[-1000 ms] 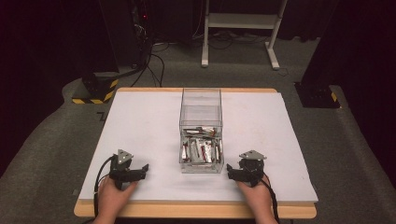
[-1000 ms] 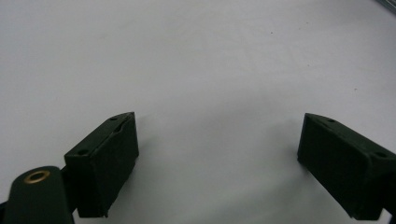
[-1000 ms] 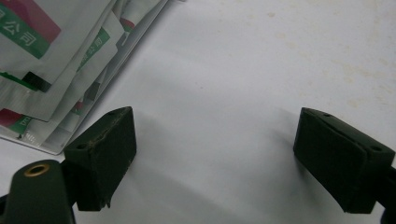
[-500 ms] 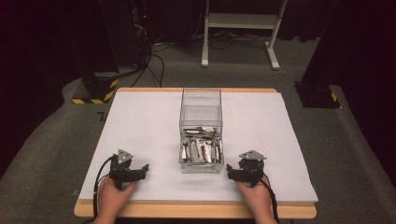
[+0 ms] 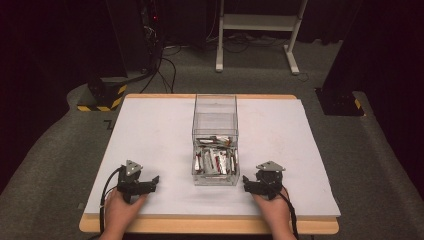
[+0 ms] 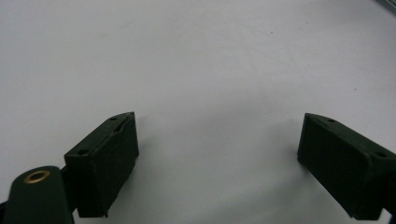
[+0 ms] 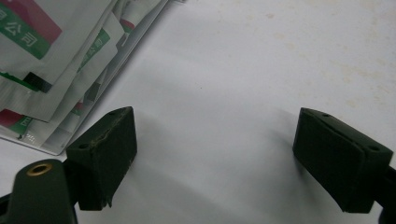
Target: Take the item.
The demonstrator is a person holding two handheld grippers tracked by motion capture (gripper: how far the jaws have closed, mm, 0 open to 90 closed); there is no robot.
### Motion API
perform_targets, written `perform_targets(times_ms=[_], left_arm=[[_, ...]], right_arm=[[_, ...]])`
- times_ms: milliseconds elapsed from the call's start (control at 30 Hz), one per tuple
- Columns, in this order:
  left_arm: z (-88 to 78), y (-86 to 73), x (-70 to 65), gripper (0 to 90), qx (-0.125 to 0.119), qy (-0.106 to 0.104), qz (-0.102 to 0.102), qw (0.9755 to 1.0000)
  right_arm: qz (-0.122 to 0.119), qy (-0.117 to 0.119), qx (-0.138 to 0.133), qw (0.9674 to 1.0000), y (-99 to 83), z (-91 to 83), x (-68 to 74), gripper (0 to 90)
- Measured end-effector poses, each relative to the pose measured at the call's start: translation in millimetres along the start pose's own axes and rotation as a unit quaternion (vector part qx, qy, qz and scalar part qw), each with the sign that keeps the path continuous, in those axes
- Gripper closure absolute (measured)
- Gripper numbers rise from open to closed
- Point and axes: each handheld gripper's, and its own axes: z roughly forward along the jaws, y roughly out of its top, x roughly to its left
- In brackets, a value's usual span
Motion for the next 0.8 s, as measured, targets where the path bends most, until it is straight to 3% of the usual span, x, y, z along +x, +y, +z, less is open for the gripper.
perform_targets(times_ms=[800], left_arm=[[0.1,0.0,-0.1,12.4,-0.001,0.000,-0.001,1.0000]], right_arm=[[0.003,0.025,-0.031,0.9992,-1.0,-15.9,-4.2,17.4]])
